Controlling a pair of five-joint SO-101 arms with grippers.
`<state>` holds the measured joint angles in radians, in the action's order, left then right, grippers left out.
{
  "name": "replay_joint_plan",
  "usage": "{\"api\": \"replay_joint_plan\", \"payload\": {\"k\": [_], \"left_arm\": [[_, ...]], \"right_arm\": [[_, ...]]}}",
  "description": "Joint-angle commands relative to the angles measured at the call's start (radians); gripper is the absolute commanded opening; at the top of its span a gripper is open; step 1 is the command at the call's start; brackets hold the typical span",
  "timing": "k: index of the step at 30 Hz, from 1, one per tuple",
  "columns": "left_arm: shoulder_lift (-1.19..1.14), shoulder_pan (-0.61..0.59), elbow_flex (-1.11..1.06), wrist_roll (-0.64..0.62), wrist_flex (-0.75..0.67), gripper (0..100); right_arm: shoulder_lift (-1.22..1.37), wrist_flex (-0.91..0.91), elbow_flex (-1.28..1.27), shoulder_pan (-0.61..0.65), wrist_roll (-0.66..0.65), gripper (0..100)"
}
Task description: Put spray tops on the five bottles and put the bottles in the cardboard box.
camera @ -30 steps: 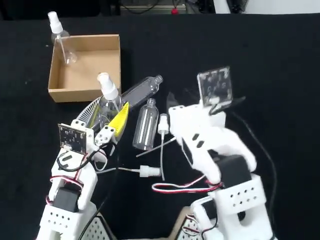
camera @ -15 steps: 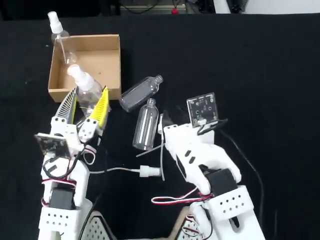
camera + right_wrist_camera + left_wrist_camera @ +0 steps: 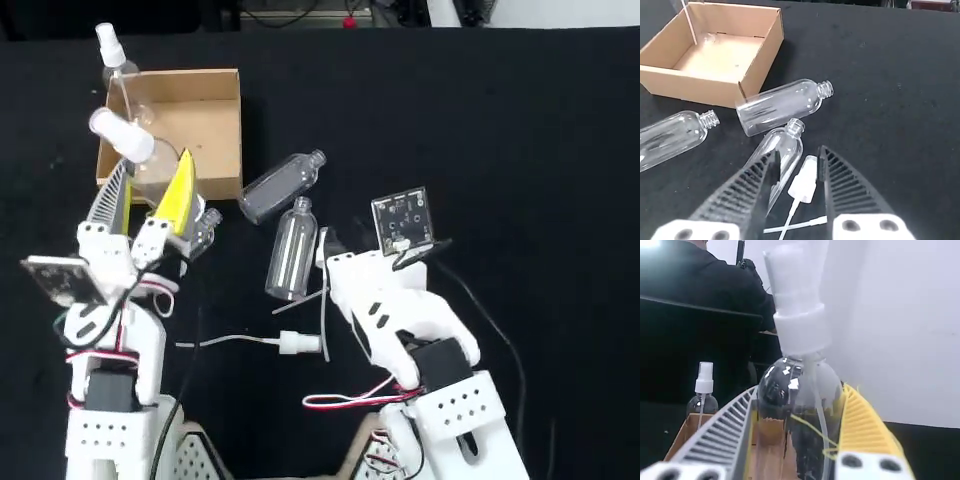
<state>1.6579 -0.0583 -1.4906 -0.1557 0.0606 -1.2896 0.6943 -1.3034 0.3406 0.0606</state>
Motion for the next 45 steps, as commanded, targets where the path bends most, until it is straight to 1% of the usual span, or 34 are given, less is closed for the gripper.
{"api": "replay_joint_plan", "payload": {"k": [1, 5, 7, 10, 13, 15, 17, 19, 22, 25, 29, 35, 45], "left_arm": [[-0.167, -0.008, 0.177, -0.008, -0.026, 10], [-0.316, -0.008, 0.262, -0.006, -0.028, 10], [-0.382, -0.01, 0.28, -0.006, -0.061, 10], [-0.48, -0.01, 0.271, -0.006, -0.196, 10], [-0.578, -0.01, 0.243, -0.005, -0.365, 10], [-0.649, -0.01, 0.239, 0.026, -0.45, 10], [-0.724, -0.01, 0.245, 0.074, -0.502, 10], [-0.796, -0.01, 0.252, 0.092, -0.543, 10], [-0.882, -0.025, 0.272, 0.089, -0.611, 10], [-0.961, -0.05, 0.305, 0.057, -0.686, 10], [-1.037, -0.073, 0.338, 0.028, -0.71, 10], [-1.157, -0.074, 0.412, 0.029, -0.712, 10], [-1.418, -0.068, 0.656, 0.029, -0.713, 10]], "right_arm": [[-0.019, -0.028, 0.008, 0.014, 0.0, 11.9], [-0.019, -0.028, 0.007, 0.014, 0.0, 11.9], [-0.019, -0.028, 0.007, 0.014, 0.0, 11.9], [-0.019, -0.028, 0.007, 0.014, 0.0, 11.9], [-0.019, -0.026, 0.007, 0.014, 0.0, 11.9], [-0.019, -0.026, 0.005, 0.014, 0.0, 11.9], [-0.019, -0.026, 0.005, 0.014, 0.0, 11.9], [-0.019, -0.026, 0.005, 0.012, 0.0, 11.9], [-0.019, -0.026, 0.005, 0.012, 0.0, 11.9], [-0.019, -0.026, 0.005, 0.012, 0.0, 11.9], [-0.019, -0.026, 0.005, 0.012, 0.0, 11.9], [-0.019, -0.026, 0.005, 0.012, 0.0, 11.9], [-0.027, -0.031, -0.005, 0.012, 0.0, 11.9]]}}
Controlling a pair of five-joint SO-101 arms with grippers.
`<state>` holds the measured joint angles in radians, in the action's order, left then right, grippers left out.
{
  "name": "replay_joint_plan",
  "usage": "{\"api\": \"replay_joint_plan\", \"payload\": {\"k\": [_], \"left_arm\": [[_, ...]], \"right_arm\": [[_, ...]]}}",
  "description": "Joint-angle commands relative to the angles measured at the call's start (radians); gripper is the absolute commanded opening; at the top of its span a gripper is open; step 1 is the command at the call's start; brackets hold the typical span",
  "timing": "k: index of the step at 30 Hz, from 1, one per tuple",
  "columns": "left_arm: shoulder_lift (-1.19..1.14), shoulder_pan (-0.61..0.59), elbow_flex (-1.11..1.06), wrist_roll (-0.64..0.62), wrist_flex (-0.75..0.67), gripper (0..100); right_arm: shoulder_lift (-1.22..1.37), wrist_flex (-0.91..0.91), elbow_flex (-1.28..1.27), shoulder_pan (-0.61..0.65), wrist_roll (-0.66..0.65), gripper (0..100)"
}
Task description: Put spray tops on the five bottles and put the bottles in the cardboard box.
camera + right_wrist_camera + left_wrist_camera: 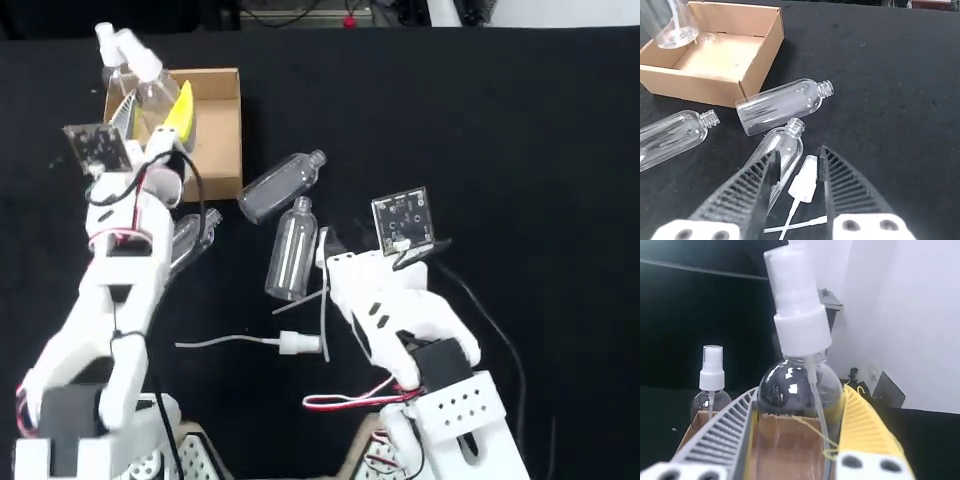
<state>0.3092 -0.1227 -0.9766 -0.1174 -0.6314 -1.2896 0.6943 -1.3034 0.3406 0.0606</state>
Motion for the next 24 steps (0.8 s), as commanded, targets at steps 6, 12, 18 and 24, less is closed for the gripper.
{"api": "replay_joint_plan", "payload": {"k": [6, 12, 18, 24], "left_arm": [[-0.23, -0.002, 0.234, -0.008, -0.126, 10], [-0.42, -0.007, 0.289, -0.002, -0.273, 10], [-0.574, -0.004, 0.43, -0.002, -0.275, 10], [-0.657, -0.007, 0.513, 0.0, -0.275, 10]], "right_arm": [[-0.027, -0.034, -0.012, 0.012, 0.0, 11.9], [-0.027, -0.034, -0.012, 0.012, 0.0, 11.9], [-0.027, -0.034, -0.012, 0.012, 0.0, 11.9], [-0.027, -0.034, -0.01, 0.012, -0.002, 11.9]]}}
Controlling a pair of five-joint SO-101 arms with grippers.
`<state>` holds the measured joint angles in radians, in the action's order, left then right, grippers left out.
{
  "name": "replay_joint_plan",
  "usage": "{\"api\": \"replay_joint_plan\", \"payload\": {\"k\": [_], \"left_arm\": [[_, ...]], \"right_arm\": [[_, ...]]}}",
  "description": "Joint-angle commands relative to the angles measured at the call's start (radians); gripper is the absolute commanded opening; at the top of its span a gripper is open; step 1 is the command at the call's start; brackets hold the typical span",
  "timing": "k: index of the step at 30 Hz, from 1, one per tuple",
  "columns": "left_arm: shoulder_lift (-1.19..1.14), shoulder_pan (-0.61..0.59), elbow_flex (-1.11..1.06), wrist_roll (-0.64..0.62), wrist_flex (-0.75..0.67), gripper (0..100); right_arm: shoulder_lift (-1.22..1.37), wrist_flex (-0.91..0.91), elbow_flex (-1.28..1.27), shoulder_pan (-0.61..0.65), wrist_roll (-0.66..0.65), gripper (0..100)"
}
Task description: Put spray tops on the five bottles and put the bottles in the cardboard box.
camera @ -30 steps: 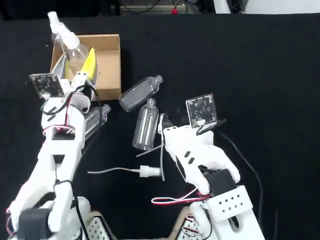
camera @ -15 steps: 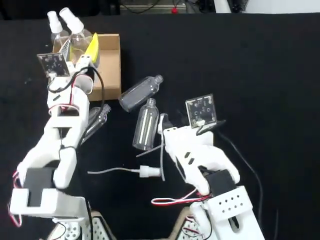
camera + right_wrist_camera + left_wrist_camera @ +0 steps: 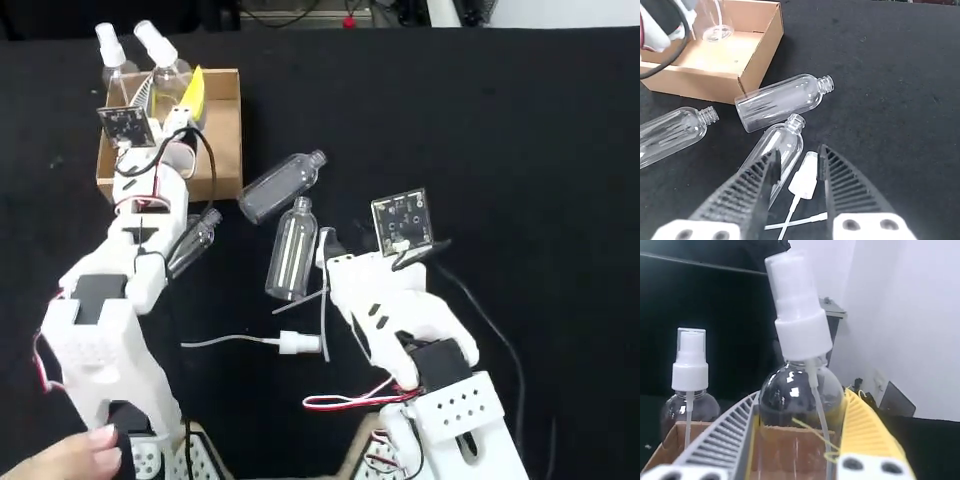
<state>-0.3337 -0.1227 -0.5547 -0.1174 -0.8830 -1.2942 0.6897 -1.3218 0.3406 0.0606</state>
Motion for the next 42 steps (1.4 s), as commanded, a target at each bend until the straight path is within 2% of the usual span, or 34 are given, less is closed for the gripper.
{"api": "replay_joint_plan", "payload": {"k": [1, 7, 13, 19, 25, 31, 34, 42], "left_arm": [[-0.023, -0.007, 0.096, 0.0, -0.023, 10], [-0.075, -0.01, 0.14, 0.048, -0.029, 10], [-0.201, -0.007, 0.18, 0.118, -0.215, 10], [-0.307, -0.012, 0.2, 0.112, -0.324, 9], [-0.321, -0.031, 0.252, 0.11, -0.316, 9], [-0.327, -0.064, 0.363, 0.104, -0.114, 9], [-0.328, -0.058, 0.375, 0.068, -0.104, 9], [-0.33, -0.045, 0.384, 0.068, -0.101, 9]], "right_arm": [[-0.022, -0.029, 0.008, 0.012, -0.003, 11.9], [-0.022, -0.029, 0.008, 0.012, -0.005, 11.9], [-0.022, -0.029, 0.008, 0.012, -0.006, 11.9], [-0.022, -0.031, 0.008, 0.012, -0.008, 11.9], [-0.022, -0.031, 0.01, 0.012, -0.008, 11.9], [-0.022, -0.031, 0.012, 0.012, -0.008, 11.9], [-0.022, -0.031, 0.012, 0.012, -0.009, 11.9], [-0.022, -0.031, 0.012, 0.012, -0.009, 11.9]]}}
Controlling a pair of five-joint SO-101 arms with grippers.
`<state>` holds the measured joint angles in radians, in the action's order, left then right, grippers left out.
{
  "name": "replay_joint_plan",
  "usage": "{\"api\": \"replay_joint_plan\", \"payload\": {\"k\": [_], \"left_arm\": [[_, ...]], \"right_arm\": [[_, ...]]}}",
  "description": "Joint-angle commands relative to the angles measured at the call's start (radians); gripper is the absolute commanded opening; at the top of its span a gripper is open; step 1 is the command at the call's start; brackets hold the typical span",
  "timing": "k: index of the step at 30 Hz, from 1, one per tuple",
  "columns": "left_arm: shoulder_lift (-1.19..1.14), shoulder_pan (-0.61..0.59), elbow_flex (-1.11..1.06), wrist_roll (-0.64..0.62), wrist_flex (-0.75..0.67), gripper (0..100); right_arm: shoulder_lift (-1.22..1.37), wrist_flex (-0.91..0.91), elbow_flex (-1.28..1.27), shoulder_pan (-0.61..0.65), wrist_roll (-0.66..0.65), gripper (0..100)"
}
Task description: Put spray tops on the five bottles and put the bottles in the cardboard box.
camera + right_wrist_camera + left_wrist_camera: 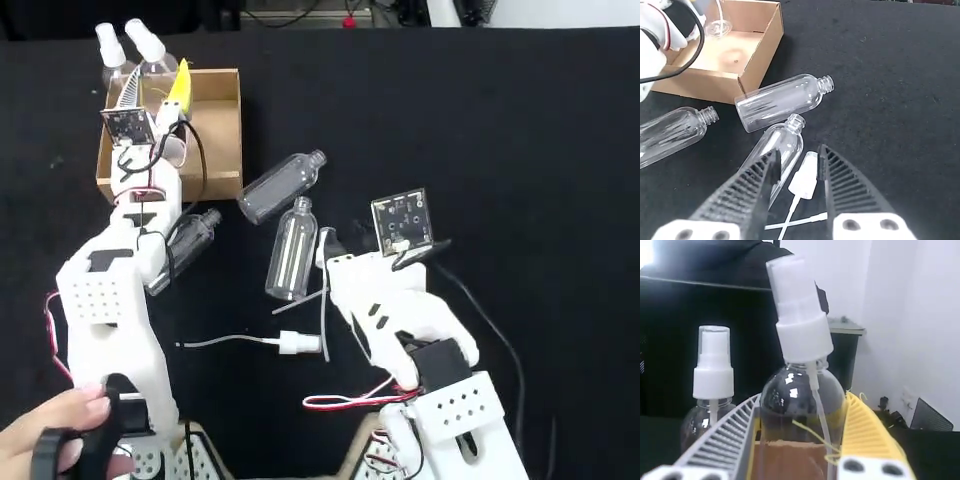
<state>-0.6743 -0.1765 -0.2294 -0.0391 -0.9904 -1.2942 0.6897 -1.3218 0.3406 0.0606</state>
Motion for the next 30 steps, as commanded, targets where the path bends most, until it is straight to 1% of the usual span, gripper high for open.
{"api": "replay_joint_plan", "payload": {"k": [1, 8, 14, 30], "left_arm": [[0.011, 0.007, 0.059, -0.014, 0.006, 9], [-0.003, 0.013, 0.07, -0.011, 0.008, 9], [-0.098, 0.012, 0.163, -0.009, 0.008, 9], [-0.247, -0.004, 0.337, -0.009, 0.008, 10]], "right_arm": [[-0.022, -0.031, 0.012, 0.012, -0.009, 11.9], [-0.022, -0.031, 0.012, 0.012, -0.009, 11.9], [-0.022, -0.031, 0.012, 0.012, -0.009, 11.9], [-0.022, -0.031, 0.012, 0.012, -0.009, 11.9]]}}
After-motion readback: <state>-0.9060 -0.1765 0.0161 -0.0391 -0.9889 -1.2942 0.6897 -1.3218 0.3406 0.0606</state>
